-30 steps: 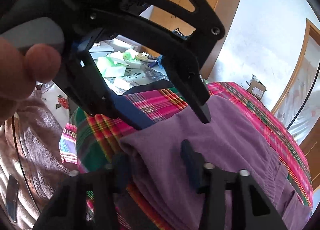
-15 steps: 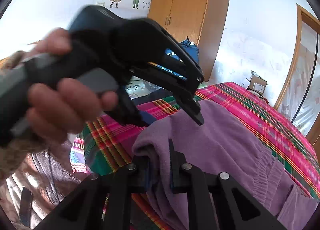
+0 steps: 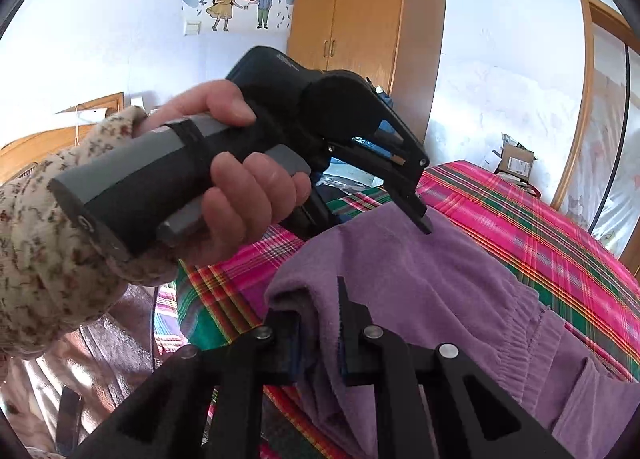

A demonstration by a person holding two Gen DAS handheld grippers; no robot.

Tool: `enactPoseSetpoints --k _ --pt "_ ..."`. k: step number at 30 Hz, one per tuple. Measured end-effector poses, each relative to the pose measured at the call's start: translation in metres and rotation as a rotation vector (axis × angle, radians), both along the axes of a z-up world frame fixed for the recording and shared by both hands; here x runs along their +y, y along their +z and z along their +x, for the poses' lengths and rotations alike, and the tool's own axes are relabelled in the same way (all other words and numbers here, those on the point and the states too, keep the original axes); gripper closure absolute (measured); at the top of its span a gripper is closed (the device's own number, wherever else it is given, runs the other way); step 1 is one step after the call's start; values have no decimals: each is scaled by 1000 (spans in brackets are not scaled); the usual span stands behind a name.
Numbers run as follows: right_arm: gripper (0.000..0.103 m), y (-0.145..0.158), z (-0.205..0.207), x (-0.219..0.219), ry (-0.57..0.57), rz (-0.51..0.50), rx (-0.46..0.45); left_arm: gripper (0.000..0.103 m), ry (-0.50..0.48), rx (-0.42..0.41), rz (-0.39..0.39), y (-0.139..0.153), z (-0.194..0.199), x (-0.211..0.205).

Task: Fold clothes
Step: 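Grasp the garment end with the left gripper while the right gripper grasps it too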

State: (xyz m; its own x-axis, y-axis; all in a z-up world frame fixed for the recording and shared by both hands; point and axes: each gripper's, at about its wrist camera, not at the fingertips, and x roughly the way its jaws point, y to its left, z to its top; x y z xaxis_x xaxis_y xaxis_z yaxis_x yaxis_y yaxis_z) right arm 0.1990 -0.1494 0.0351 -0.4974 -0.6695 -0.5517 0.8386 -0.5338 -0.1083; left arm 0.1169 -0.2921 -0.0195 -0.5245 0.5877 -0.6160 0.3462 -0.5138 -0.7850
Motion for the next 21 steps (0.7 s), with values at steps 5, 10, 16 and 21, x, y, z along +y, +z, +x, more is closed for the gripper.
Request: enactPoseSetpoints --k 5,10,16,21 --pt "90 6 3 -3 12 -11 -14 86 -10 -3 -32 7 -7 7" --pt "90 12 6 -6 26 -21 -28 89 -1 25 -26 17 0 0" --pt "91 15 9 -9 50 -35 -59 89 26 28 -61 25 12 -11" --pt "91 15 11 -10 75 -48 -93 89 31 9 -110 25 15 -6"
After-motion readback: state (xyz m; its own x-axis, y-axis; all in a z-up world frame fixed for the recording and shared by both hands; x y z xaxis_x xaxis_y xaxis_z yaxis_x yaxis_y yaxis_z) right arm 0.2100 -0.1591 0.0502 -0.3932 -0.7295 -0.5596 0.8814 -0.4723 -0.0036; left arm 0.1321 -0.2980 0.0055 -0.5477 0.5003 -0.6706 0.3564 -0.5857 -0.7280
